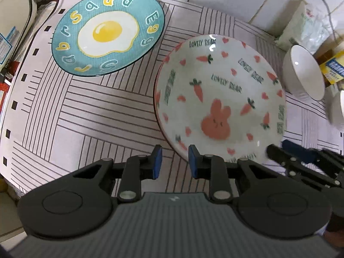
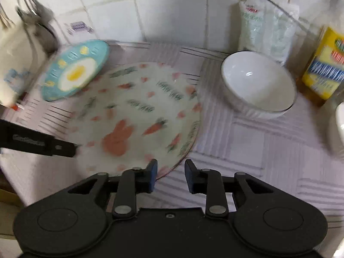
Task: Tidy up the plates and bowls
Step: 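Open both grippers and pull back from the plate stack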
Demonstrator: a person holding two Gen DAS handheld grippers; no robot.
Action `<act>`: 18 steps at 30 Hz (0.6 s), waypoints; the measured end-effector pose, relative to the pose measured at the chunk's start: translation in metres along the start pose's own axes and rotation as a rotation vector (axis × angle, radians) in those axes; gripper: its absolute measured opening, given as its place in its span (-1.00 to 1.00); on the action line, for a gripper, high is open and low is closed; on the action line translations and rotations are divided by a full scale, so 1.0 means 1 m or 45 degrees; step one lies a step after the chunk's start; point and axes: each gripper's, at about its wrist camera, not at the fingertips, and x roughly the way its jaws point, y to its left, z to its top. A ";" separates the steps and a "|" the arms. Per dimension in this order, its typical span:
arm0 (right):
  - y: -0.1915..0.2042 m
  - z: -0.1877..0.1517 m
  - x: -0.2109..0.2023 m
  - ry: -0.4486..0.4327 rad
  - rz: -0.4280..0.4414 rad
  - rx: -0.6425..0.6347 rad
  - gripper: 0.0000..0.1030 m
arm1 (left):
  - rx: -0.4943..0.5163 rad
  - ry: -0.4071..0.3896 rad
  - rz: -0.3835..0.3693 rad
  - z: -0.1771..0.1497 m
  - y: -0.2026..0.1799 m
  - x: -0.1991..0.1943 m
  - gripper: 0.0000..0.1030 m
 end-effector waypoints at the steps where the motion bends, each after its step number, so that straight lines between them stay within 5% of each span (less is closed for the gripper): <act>1: -0.002 -0.002 -0.003 0.003 0.026 0.024 -0.38 | 0.006 -0.002 0.006 -0.002 -0.001 -0.004 -0.51; 9: -0.011 -0.015 -0.058 -0.191 0.108 0.031 -0.38 | 0.035 -0.109 0.001 -0.021 0.001 -0.051 -0.49; 18: 0.023 -0.020 -0.130 -0.365 0.175 -0.199 -0.31 | 0.127 -0.266 -0.011 -0.041 0.019 -0.112 -0.21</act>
